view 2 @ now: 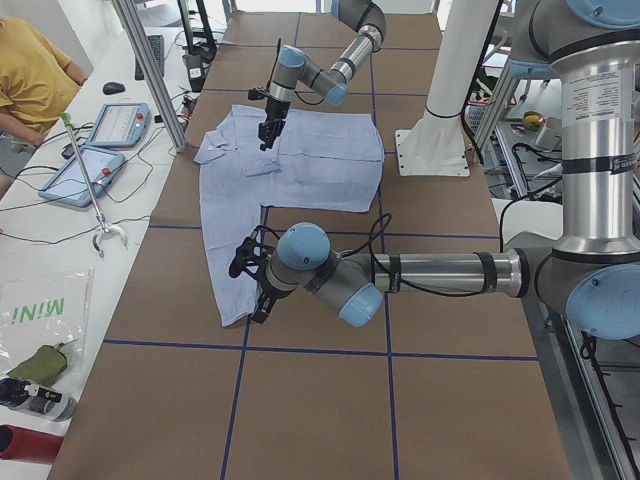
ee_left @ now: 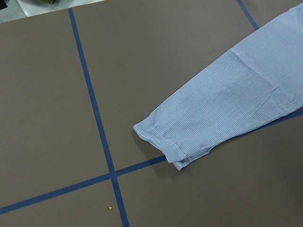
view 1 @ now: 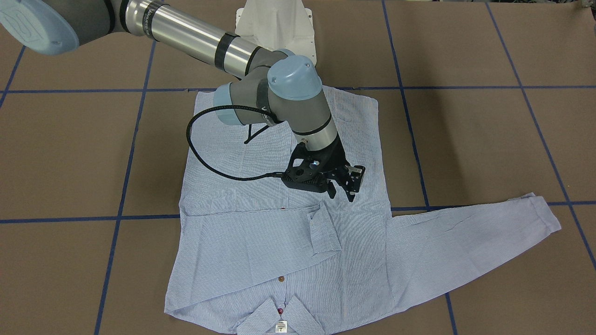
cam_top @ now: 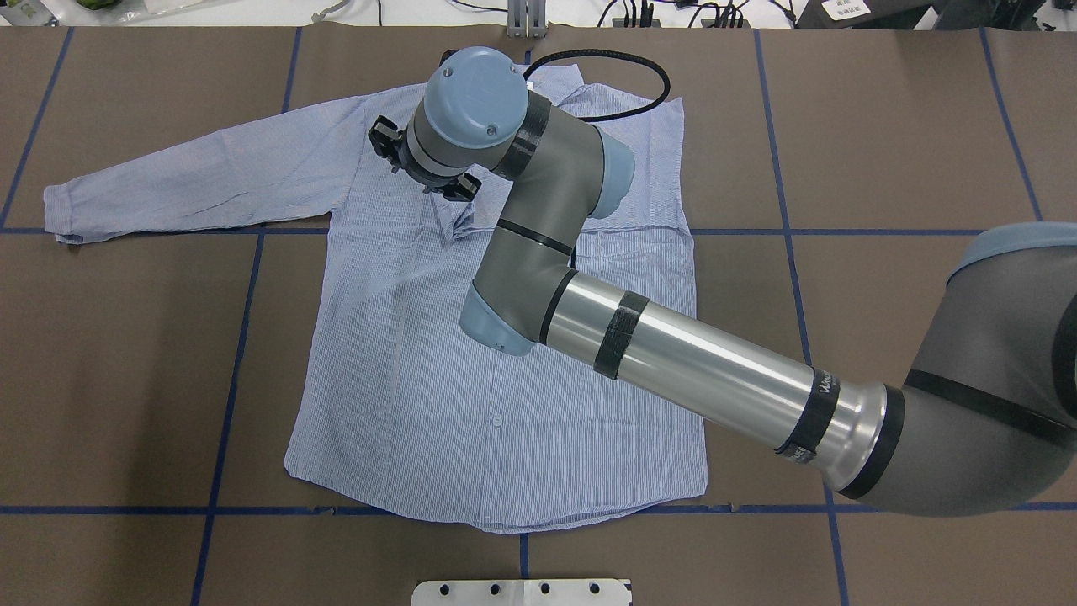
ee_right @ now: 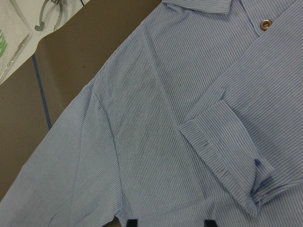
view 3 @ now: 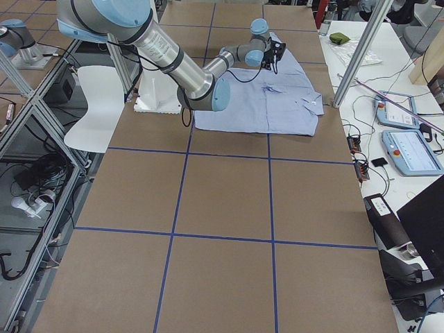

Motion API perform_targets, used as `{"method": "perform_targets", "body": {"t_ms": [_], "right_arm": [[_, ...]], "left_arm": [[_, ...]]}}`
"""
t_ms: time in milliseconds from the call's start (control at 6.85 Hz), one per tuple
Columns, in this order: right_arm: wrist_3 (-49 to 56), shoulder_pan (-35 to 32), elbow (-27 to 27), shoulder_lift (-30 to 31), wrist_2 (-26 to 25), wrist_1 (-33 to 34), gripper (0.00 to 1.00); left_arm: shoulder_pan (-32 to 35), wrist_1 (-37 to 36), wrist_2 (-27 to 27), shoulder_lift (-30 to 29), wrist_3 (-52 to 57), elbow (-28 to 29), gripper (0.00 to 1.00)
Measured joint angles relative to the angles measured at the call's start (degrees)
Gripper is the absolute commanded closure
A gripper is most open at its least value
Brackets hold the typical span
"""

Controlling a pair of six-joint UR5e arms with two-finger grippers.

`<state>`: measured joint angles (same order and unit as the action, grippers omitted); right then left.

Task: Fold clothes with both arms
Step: 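Carry the sleeve cuff with the right gripper across the shirt toward the collar, then release and raise the right gripper while the left gripper grasps the other cuff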

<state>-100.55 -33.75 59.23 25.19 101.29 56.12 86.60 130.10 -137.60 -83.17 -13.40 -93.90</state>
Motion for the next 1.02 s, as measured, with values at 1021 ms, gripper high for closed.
{"method": "perform_targets", "body": {"t_ms": [1021], "right_arm": [[-4.26, -6.95, 24.07, 20.16, 3.72, 7.10, 0.00]], "left_arm": [[-8.05, 0.09, 1.18, -12.41, -15.92, 15.44, 0.00]]}}
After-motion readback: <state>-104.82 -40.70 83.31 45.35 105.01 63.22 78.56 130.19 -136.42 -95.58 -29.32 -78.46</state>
